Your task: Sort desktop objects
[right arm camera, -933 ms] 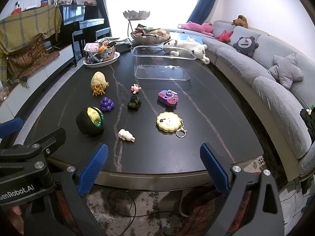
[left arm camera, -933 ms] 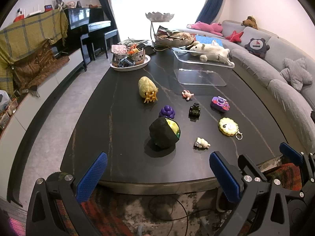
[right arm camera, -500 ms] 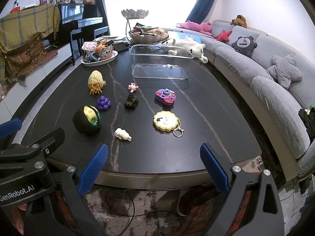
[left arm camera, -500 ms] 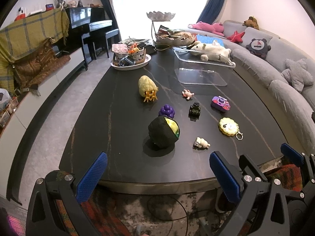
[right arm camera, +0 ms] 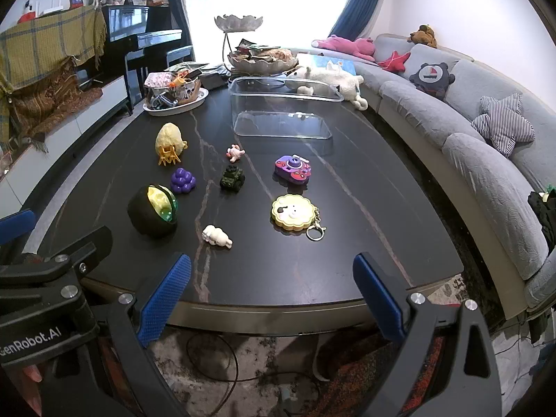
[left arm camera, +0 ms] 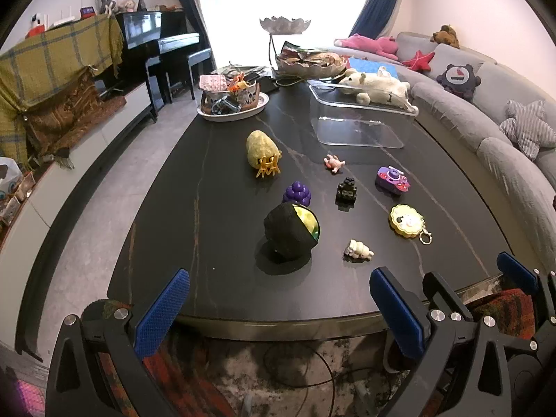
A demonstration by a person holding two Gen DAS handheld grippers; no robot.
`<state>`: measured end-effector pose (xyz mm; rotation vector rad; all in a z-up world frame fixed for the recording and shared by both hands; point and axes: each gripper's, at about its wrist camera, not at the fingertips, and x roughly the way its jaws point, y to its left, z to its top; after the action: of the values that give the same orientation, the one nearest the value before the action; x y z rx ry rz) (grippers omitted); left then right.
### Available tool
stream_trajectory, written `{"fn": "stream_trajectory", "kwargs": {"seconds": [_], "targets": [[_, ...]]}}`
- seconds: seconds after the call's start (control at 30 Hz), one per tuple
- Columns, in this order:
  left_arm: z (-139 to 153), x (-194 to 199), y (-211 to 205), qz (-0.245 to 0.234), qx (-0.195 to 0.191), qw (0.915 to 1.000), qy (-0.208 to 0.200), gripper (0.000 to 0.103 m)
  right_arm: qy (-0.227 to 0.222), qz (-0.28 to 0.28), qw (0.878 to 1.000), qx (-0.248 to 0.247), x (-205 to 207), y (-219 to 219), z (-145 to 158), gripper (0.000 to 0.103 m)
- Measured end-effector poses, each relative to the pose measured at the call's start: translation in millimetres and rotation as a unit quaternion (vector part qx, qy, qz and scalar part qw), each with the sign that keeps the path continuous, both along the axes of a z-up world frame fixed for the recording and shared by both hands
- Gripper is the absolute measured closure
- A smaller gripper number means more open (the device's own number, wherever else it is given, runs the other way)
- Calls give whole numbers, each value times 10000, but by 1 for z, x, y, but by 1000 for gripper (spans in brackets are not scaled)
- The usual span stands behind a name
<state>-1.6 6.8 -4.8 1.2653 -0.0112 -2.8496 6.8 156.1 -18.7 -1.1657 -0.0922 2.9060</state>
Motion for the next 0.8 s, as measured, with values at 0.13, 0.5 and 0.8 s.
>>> {"fn": "stream_trajectory", "kwargs": {"seconds": [0.13, 0.5, 0.8], "targets": [[1, -1, 0, -38, -2, 10000, 24, 1, 10, -1, 10000, -46, 0, 1, 0, 10], [6, -4, 1, -183, -135, 9997, -94, 1, 33, 82, 9998, -165, 1, 0, 1, 10], [7, -6, 0, -317, -278, 9987, -291, 1, 31, 150, 9998, -132, 2, -5, 1, 10]]}}
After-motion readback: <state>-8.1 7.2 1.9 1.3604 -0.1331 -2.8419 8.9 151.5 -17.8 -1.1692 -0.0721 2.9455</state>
